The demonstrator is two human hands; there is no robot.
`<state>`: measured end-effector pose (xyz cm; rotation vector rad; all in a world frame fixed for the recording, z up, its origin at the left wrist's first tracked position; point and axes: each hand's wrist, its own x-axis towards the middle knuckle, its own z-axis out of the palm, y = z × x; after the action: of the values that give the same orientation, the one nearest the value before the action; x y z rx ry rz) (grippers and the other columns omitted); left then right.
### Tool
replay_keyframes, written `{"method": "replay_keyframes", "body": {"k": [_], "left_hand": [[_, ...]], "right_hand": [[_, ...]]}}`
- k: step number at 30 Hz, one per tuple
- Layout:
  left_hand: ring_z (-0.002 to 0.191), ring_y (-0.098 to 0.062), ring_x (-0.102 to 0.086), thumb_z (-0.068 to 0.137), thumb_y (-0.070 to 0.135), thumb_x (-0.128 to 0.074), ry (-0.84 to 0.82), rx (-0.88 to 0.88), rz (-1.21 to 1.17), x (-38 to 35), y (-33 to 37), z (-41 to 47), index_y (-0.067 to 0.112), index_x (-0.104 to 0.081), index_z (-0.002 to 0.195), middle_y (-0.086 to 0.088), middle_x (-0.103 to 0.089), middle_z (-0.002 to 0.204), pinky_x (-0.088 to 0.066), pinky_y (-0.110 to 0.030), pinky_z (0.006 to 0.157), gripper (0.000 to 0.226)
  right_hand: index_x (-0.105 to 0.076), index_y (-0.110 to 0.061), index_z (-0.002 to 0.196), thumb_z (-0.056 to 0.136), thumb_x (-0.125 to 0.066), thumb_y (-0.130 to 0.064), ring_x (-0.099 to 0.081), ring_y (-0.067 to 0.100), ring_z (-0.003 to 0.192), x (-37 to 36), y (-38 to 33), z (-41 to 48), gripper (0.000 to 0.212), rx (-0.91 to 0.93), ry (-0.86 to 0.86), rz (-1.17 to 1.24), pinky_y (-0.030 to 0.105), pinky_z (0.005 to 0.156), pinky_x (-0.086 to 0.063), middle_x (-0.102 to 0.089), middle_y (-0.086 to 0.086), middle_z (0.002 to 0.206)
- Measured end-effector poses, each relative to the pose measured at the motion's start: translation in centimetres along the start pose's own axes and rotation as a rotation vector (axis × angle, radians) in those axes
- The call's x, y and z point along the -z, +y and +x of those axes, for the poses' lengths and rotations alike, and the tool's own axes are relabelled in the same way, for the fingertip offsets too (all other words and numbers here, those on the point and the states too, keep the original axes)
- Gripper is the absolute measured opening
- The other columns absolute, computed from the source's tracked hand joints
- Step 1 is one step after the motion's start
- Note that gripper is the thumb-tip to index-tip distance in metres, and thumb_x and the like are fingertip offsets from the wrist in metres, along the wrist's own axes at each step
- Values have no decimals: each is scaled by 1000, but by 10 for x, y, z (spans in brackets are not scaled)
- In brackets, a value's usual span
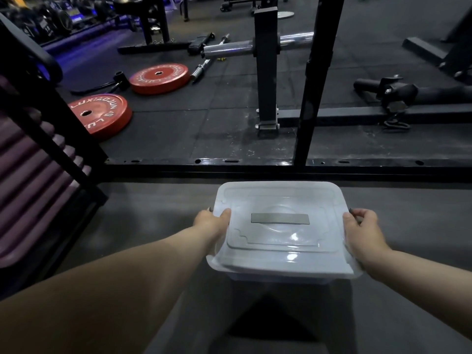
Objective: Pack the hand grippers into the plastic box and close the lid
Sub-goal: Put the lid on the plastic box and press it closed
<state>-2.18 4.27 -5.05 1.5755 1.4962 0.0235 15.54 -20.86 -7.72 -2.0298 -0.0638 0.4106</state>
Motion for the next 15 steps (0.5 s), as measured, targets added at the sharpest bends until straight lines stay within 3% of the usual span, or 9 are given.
{"method": "replay_keyframes", "body": {"k": [4,8,13,15], "left_hand": [[93,-30,-56,85,45,-65,70,-84,23,0,0,-2,12,-44,125,-8,-58,118,-46,-37,79,56],[107,-35,-58,88,38,-64,132,-166,79,-5,0,-1,12,-41,127,-9,-53,127,-48,-42,86,51],[103,-30,-59,89,38,-60,148,-212,26,-9,-10,-3,13,-46,128,-6,-55,126,-50,-43,90,49],[103,-32,-58,93,40,-53,140,-147,66,-13,-10,-4,8,-44,129,-10,-55,125,-49,-39,86,50]], "right_hand": [[-37,-12,132,101,-45,-30,-49,23,99,-1,1,1,36,11,39,-32,33,87,-37,-50,2,113],[-34,-14,138,101,-47,-32,-48,25,98,-1,0,2,43,1,65,-78,35,87,-38,-50,5,114],[-38,-8,141,97,-50,-36,-53,35,118,-3,3,7,53,0,111,-167,45,101,-42,-51,14,136],[-49,-6,131,96,-48,-38,-58,36,110,-4,3,8,47,-20,101,-182,46,98,-46,-57,16,129]]}}
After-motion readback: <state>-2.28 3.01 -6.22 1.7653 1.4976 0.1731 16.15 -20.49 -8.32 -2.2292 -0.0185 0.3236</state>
